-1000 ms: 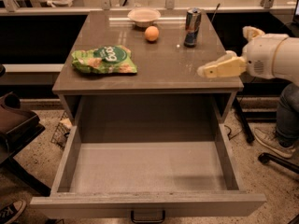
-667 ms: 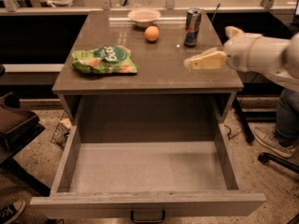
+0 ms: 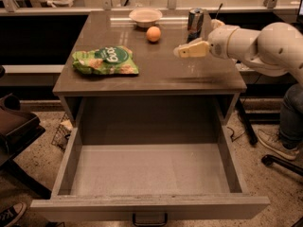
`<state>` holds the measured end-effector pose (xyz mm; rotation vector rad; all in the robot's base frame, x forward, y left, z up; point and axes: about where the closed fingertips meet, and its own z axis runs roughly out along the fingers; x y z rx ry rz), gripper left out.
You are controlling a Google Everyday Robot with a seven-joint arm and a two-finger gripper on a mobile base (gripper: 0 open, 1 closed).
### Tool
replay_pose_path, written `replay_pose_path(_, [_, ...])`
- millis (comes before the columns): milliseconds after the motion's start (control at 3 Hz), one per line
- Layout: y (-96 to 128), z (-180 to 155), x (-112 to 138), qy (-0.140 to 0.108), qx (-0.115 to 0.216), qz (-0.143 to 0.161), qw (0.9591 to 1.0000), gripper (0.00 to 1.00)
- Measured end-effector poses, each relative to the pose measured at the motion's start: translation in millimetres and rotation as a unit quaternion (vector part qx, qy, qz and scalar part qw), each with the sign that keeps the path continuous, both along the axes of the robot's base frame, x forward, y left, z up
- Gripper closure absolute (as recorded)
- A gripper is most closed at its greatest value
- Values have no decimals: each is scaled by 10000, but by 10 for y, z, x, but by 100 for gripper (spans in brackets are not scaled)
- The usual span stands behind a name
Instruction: Place redbull can into top drawer
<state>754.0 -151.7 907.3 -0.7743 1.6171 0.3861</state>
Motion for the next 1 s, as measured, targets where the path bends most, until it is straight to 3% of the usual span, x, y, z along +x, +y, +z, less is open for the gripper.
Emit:
replay_pose_path(333, [-82,-27,455,90,-92,-425,9990,0])
replay_pose_path(667, [-277,-22,715,261,-25,-902,9956,0])
replay_pose_path(1000, [-424,-69,948,421,308,-1278,9904,0])
